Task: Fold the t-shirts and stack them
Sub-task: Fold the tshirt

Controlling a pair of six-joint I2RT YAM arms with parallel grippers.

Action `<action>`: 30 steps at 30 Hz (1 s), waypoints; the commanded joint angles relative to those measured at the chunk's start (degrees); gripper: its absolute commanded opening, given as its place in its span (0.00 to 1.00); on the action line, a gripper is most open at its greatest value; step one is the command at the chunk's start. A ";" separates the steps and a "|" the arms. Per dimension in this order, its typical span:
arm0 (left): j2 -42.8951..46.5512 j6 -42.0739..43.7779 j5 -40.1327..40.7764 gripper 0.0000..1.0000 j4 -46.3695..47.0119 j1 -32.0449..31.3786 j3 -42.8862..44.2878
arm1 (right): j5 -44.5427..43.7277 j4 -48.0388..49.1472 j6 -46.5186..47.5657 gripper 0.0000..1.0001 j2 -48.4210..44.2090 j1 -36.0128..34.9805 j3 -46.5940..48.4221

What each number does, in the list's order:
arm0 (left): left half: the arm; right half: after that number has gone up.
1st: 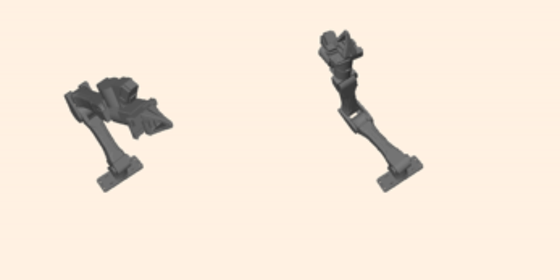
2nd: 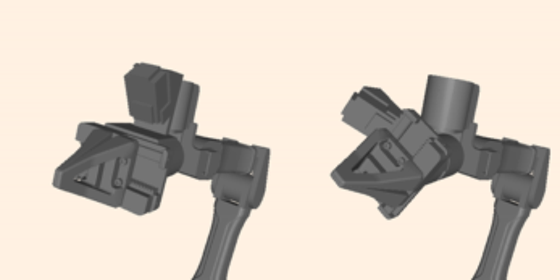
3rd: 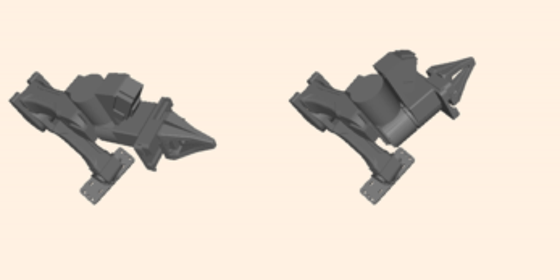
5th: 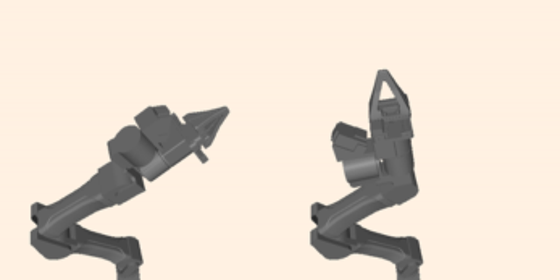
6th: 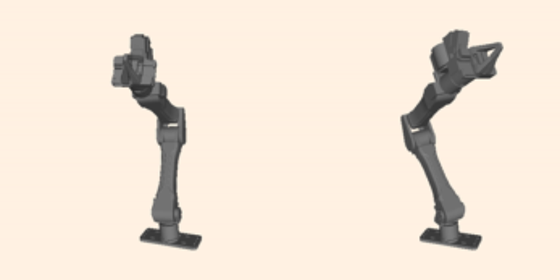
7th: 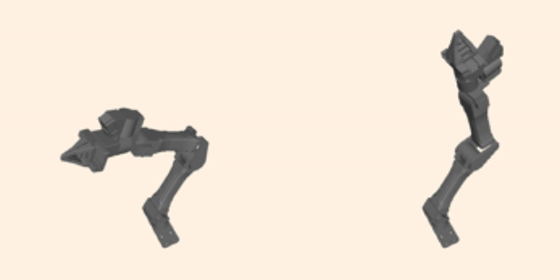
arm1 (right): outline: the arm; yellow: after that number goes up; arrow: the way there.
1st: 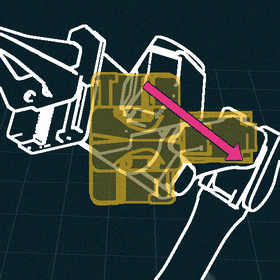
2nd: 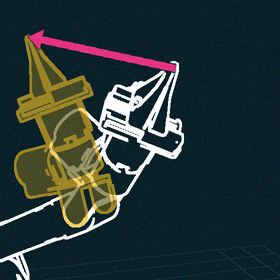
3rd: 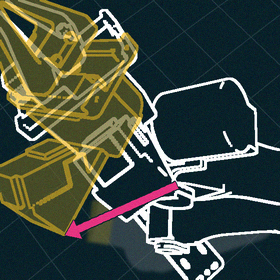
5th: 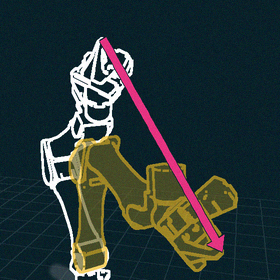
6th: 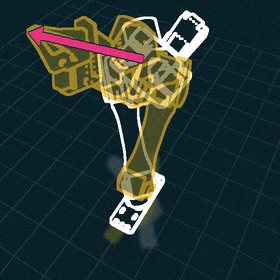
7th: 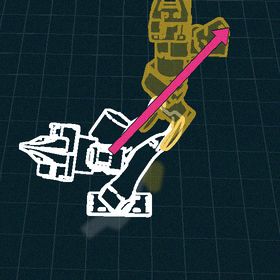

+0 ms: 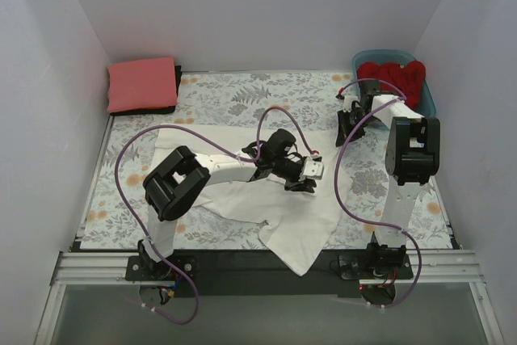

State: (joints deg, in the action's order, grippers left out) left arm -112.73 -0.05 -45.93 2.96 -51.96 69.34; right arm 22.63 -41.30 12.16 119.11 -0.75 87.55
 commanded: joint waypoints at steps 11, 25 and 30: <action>20.43 -25.25 -5.58 0.51 -15.25 22.94 -4.65 | -7.69 -0.89 4.89 0.13 3.93 0.05 8.86; 16.67 -30.96 8.57 0.50 -31.00 56.60 3.34 | -7.51 -2.03 5.41 0.25 -8.00 -3.28 9.40; 9.30 -30.80 14.81 0.50 -35.11 59.52 7.64 | -12.25 -3.17 7.78 0.22 -11.97 -8.11 3.52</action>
State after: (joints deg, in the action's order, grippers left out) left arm -101.03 -30.94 -35.73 -27.03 6.59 73.65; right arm 13.10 -43.33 17.85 108.81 -5.43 94.21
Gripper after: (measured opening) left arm 0.503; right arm 0.231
